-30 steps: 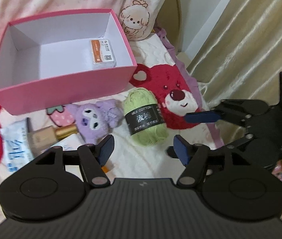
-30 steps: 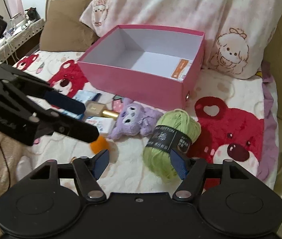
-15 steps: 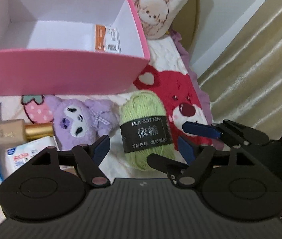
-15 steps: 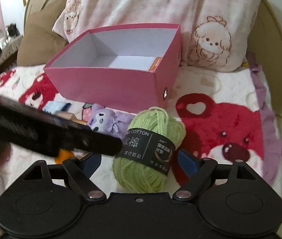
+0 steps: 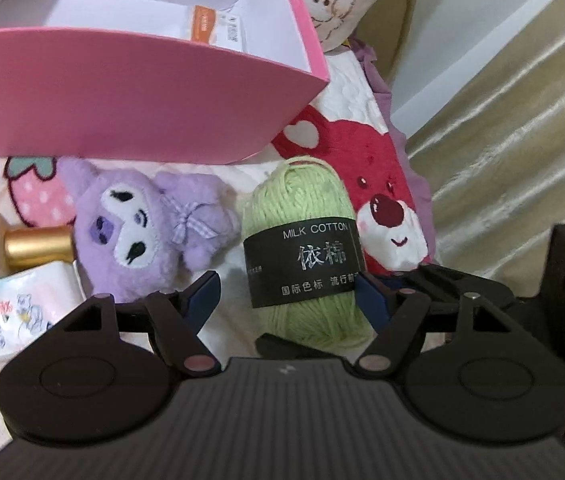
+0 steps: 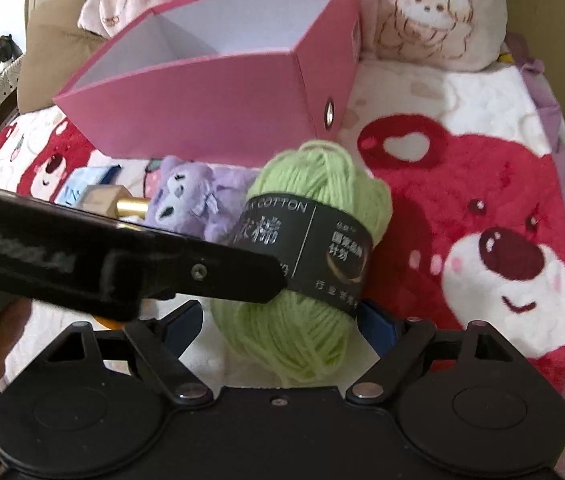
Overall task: Organize objects
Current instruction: 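Move the left tool to the green yarn ball and close on it, then lift the green yarn ball with the left tool into the pink box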
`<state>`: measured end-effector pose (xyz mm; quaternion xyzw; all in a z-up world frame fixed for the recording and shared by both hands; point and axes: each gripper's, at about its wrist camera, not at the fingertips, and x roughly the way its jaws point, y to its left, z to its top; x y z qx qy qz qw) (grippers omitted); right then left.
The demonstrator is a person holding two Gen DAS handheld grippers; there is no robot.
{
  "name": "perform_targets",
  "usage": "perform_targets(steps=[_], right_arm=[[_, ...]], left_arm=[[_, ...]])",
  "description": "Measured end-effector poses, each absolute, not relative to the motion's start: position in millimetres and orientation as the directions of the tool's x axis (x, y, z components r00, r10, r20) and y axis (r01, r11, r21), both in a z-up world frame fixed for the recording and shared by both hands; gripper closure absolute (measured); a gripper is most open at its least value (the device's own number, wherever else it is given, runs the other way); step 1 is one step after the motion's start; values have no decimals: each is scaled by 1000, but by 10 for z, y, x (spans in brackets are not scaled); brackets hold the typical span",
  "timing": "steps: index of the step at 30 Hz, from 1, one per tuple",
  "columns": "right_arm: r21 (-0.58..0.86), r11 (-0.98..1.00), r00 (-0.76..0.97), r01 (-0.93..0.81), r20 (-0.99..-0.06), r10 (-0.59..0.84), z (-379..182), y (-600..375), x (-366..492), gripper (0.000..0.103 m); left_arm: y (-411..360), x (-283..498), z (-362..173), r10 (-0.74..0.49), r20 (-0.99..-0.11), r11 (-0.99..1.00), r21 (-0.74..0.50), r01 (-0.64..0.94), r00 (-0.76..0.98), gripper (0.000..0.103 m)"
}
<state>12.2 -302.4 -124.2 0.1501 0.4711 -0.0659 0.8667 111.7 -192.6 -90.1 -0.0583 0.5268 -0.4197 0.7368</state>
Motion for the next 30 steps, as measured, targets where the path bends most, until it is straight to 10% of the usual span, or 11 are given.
perform_targets(steps=[7, 11, 30], right_arm=[[246, 928, 545, 278, -836, 59, -1251, -3079, 87, 17], [237, 927, 564, 292, -825, 34, -1170, -3071, 11, 34], [308, 910, 685, 277, -728, 37, -631, -2720, -374, 36]], left_arm=[[-1989, 994, -968, -703, -702, 624, -533, 571, 114, 43], [-1974, 932, -905, -718, -688, 610, -547, 573, 108, 52], [-1627, 418, -283, -702, -684, 636, -476, 607, 198, 52]])
